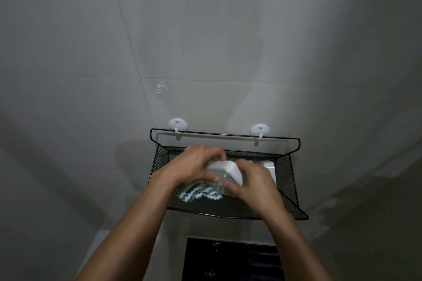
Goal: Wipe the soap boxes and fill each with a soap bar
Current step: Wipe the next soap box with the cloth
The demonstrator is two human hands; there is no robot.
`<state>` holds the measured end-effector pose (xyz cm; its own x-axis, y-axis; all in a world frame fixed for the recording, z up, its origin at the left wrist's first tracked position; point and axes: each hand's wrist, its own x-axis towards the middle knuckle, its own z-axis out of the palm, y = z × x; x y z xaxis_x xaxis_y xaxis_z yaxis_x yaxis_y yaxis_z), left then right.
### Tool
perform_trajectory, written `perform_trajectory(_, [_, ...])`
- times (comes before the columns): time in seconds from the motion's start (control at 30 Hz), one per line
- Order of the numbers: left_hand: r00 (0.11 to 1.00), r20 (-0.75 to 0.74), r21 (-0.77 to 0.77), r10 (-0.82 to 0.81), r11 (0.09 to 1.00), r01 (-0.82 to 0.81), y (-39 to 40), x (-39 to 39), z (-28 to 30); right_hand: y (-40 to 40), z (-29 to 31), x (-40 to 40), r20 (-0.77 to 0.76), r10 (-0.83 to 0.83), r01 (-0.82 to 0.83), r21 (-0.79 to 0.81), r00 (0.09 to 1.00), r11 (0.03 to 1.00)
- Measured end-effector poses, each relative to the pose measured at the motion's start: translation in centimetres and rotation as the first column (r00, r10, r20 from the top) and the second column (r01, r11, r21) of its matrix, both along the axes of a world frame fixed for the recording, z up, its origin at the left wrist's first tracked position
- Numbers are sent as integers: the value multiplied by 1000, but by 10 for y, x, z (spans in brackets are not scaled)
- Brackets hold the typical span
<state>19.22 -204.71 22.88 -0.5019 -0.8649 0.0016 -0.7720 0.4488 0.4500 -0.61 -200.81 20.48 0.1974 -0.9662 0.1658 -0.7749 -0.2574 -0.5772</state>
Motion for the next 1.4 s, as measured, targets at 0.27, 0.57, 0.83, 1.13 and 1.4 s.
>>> perform_trajectory(0.27, [926, 264, 141, 270, 939, -314, 10, 10, -38, -2, 6, -15, 124, -128, 115, 107, 984, 988])
perform_trajectory(0.57, [929, 238, 162, 284, 931, -327, 13, 4, -47, -3, 6, -23, 262, -159, 122, 150, 952, 981])
perform_trajectory(0.83, [803, -133, 95, 581, 814, -573, 27, 36, -5, -1, 4, -29, 349, -133, 98, 115, 927, 988])
perform_trajectory(1.13, [810, -457, -141, 367, 870, -473, 58, -11, 43, -4, 15, -14, 345, -24, 5, 55, 938, 998])
perform_trajectory(1.4, [899, -404, -236, 168, 930, -280, 53, -38, 39, -4, 16, -15, 398, 48, -63, 24, 916, 998])
